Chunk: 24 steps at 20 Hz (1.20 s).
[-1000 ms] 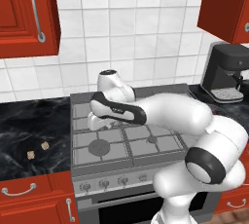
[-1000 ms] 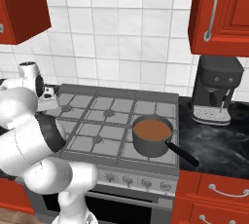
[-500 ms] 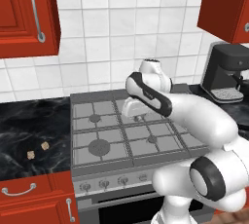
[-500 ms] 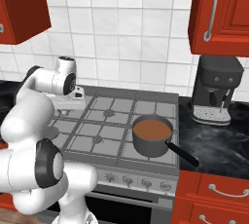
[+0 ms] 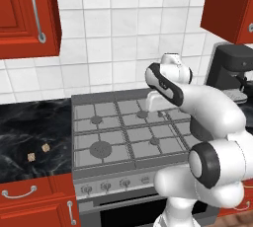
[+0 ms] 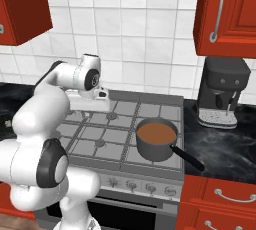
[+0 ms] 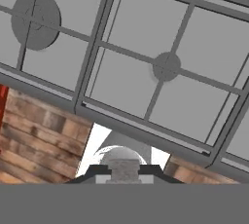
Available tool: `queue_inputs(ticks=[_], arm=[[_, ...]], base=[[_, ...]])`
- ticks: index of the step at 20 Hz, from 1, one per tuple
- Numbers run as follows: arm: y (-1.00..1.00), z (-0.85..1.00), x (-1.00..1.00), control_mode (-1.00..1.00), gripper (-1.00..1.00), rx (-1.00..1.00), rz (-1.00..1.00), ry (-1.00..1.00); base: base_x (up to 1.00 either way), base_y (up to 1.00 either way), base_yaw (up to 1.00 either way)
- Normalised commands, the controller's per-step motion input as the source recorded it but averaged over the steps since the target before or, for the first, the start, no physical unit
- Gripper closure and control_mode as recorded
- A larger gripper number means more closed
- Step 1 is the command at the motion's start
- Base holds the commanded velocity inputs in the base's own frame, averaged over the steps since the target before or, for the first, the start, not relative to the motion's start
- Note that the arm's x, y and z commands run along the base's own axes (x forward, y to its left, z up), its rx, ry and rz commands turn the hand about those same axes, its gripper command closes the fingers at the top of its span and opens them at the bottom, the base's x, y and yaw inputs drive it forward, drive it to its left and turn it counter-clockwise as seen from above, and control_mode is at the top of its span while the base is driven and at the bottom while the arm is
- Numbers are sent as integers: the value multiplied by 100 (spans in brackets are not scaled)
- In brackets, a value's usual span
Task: Pick up the sugar cube(s) and place them in the saucepan with hot chocolate.
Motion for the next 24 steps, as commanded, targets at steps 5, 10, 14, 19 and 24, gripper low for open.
queue_inputs(ticks=[5, 10, 14, 19, 24], arm=[[-26, -18, -33, -100, 100, -19, -7, -21], [-23, 0, -18, -100, 100, -16, -9, -37], [-47, 0, 0, -100, 100, -2, -13, -34], [-81, 0, 0, -100, 100, 0, -18, -7], [-100, 14, 6, -100, 100, 0, -18, 0]], base=[[0, 0, 0], [0, 0, 0], [0, 0, 0], [0, 0, 0], [0, 0, 0]])
